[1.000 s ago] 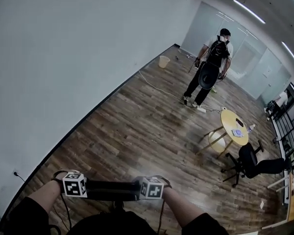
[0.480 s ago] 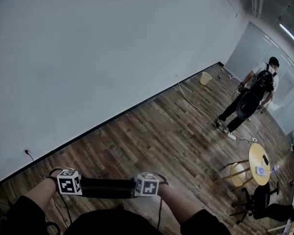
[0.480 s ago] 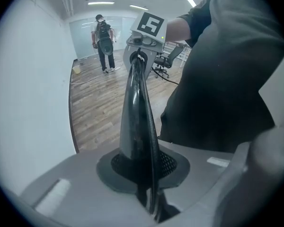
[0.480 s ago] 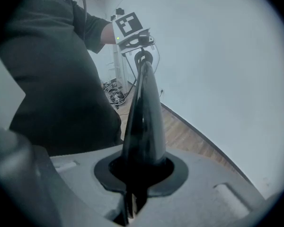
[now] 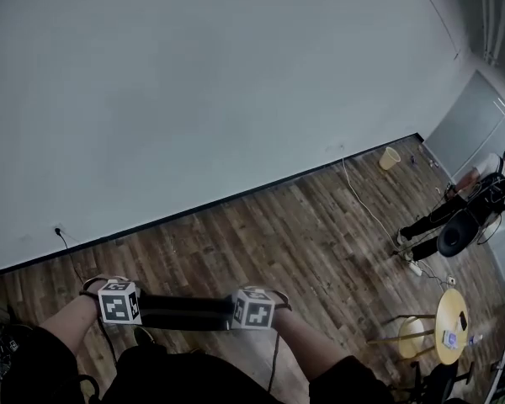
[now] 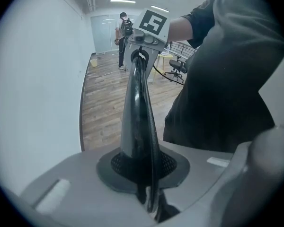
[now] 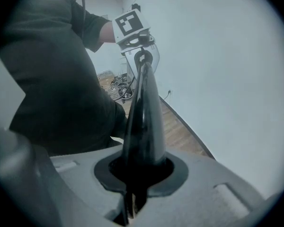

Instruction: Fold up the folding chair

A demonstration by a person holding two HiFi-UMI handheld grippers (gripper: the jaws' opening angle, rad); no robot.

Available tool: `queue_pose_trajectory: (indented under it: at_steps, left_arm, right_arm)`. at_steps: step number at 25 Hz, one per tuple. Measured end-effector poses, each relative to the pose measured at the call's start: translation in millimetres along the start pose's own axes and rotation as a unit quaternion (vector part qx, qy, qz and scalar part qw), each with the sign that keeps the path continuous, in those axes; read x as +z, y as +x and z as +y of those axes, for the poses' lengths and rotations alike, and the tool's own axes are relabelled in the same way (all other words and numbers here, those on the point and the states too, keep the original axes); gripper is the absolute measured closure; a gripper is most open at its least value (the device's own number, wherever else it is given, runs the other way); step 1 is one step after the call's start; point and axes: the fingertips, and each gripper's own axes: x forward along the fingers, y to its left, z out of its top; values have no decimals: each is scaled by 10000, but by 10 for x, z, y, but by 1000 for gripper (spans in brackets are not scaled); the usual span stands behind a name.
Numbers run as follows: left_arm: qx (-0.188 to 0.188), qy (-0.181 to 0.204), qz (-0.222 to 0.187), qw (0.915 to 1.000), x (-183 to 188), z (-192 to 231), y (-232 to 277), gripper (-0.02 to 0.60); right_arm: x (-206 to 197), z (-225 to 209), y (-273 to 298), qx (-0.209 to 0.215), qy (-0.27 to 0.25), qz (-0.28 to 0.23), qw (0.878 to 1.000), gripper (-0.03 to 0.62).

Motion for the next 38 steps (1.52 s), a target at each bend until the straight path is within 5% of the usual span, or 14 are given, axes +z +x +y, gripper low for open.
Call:
queue_pose_trajectory:
  at_steps: [13, 28, 38]
  left_arm:
    - [-107, -194, -191, 9996, -340, 433, -107, 531]
    - [29, -306, -258, 9992, -1441, 1342, -619, 531]
    - [382, -789, -203, 9959, -2067, 1936, -1047, 531]
  right_arm:
    - [324, -485, 147, 241, -64, 230, 9994, 548]
    - [1400, -1453, 680, 352, -138, 369, 9986, 546]
    - [2132, -2231, 926, 517, -758, 326, 9952, 545]
